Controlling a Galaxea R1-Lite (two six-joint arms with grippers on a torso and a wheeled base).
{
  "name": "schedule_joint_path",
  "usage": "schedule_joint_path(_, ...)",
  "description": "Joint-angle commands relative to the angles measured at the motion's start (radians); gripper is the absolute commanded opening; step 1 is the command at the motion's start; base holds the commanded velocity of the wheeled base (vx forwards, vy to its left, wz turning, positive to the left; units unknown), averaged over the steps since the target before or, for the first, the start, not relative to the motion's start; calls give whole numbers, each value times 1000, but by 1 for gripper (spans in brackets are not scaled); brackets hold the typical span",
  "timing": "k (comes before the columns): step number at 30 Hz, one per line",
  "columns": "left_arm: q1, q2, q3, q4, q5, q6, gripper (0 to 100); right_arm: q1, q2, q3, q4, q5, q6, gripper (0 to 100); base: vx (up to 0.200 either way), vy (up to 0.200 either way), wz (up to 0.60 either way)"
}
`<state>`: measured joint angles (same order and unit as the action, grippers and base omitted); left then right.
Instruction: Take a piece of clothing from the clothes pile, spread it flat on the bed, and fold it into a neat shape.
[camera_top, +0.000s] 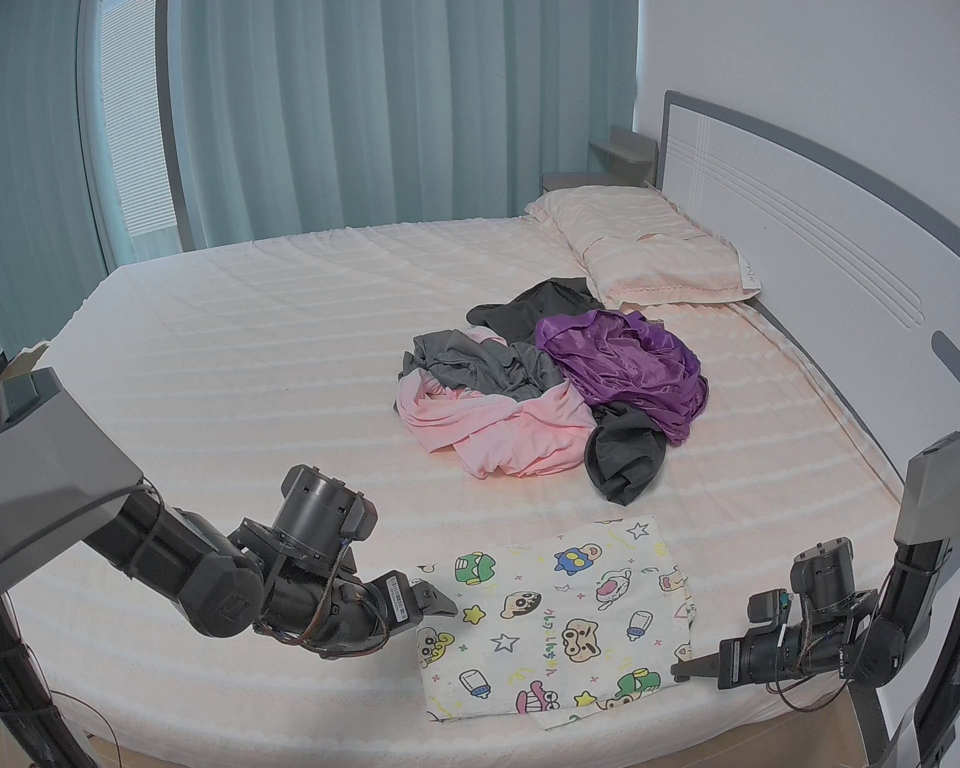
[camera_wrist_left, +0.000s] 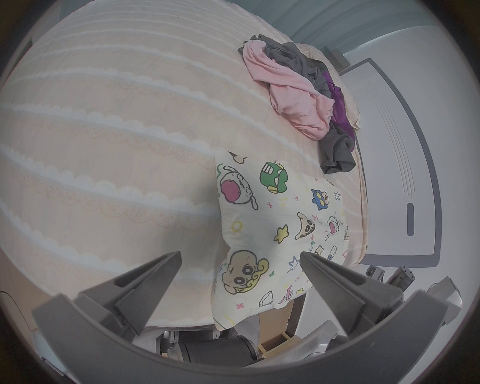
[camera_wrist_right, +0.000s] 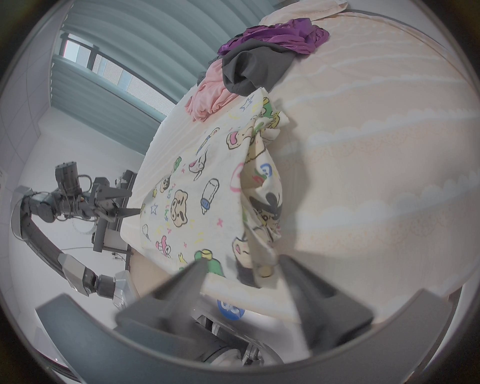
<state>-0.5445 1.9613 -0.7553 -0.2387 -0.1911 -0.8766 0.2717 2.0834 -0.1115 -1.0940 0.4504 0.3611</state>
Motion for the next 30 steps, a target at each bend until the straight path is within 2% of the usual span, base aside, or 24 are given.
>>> schedule_joint_path(1, 0, 1, -2, -1, 2, -1, 100, -6, -5, 24, 2, 1, -30, 0, 0, 0, 0)
schedule_joint_path(3, 0, -1, -2, -1, 2, -1, 100, -17, -6, 46, 2, 1, -65, 0, 0, 0, 0)
schedule_joint_path(14, -8, -1, -4, -1, 4, -5, 100, -28, -6, 81, 3, 1, -116, 0, 0, 0, 0)
schedule_joint_path(17, -9, -9, -24, -4, 4, -47, 100, -26, -5, 92, 5, 1, -139, 0, 0, 0, 0)
schedule_joint_path(18, -9, -10, -30, -10, 4, -70, 100, -26, -2, 95, 5, 1, -145, 100, 0, 0, 0)
schedule_joint_path(21, -11, -10, -35, -48, 2, -128, 100, -26, -3, 96, 3, -1, -149, 100, 0, 0, 0)
schedule_joint_path(27, -54, 1, 2, -257, -5, -292, 100, -35, -5, 76, -12, -7, -149, 100, 0, 0, 0)
schedule_joint_path(30, -89, 25, 19, -307, -4, -323, 100, -43, -17, 70, -12, -7, -149, 100, 0, 0, 0)
